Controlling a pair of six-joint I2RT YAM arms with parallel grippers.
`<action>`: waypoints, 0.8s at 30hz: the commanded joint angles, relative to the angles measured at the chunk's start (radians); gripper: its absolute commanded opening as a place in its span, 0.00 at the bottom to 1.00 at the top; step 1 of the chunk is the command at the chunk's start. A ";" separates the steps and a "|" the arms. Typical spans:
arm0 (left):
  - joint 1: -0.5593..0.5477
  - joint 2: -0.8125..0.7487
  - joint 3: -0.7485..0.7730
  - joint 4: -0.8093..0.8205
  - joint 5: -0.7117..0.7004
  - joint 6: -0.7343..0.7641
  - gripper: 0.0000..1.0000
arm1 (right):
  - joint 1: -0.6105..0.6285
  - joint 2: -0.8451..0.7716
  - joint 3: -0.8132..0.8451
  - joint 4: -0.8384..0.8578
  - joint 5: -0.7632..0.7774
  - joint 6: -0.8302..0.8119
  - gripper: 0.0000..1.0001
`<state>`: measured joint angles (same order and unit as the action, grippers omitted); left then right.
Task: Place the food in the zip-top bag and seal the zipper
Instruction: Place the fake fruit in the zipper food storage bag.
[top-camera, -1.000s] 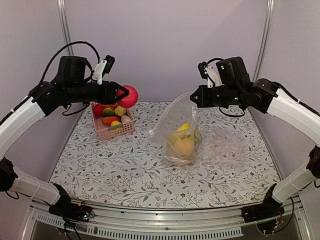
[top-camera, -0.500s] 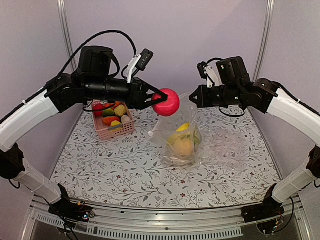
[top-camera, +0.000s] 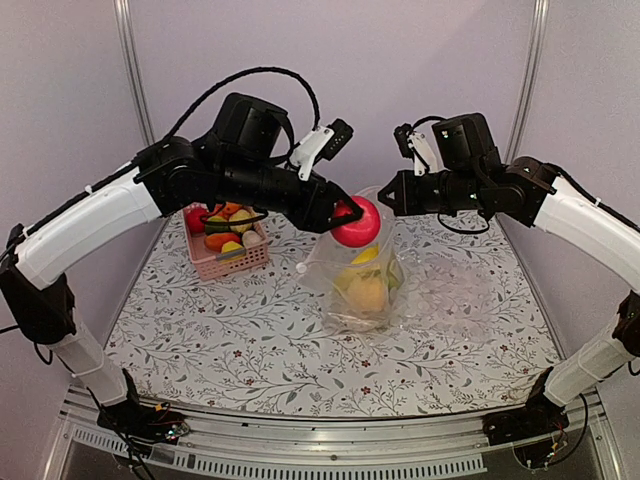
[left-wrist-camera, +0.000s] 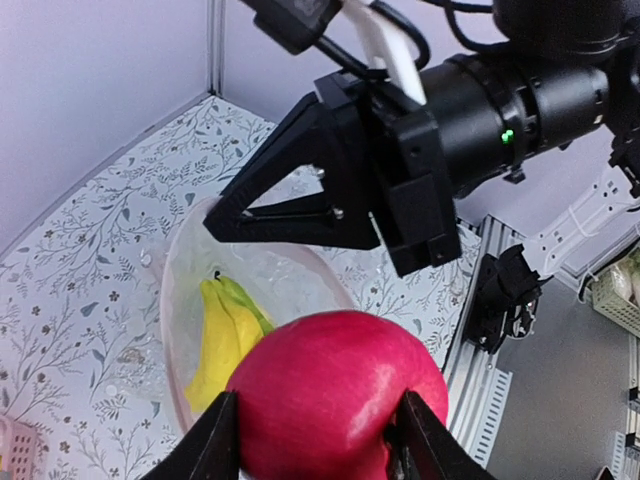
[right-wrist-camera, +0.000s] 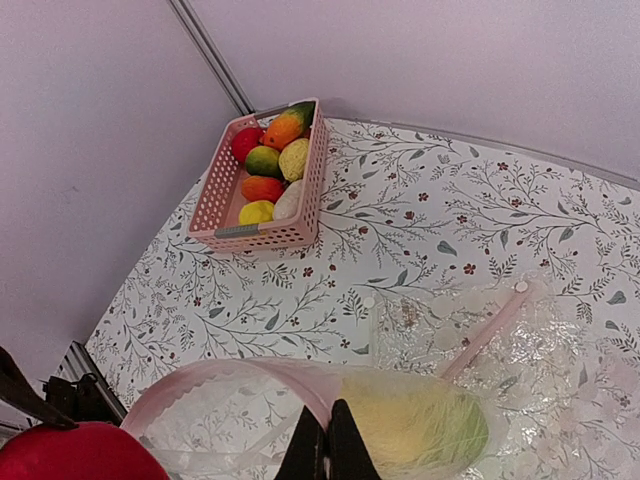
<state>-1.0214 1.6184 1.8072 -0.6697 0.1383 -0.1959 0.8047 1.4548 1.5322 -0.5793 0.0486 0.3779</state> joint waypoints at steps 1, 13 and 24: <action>-0.012 0.049 0.038 -0.106 -0.149 -0.008 0.43 | -0.002 -0.012 0.018 0.012 -0.006 0.000 0.00; -0.067 0.125 0.073 -0.116 -0.251 0.020 0.44 | -0.001 -0.009 0.010 0.016 -0.005 0.000 0.00; -0.080 0.216 0.110 -0.170 -0.378 0.051 0.49 | -0.001 -0.012 0.009 0.012 0.003 -0.004 0.00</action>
<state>-1.0935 1.8214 1.8938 -0.8021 -0.1768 -0.1604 0.8047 1.4548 1.5322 -0.5793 0.0479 0.3779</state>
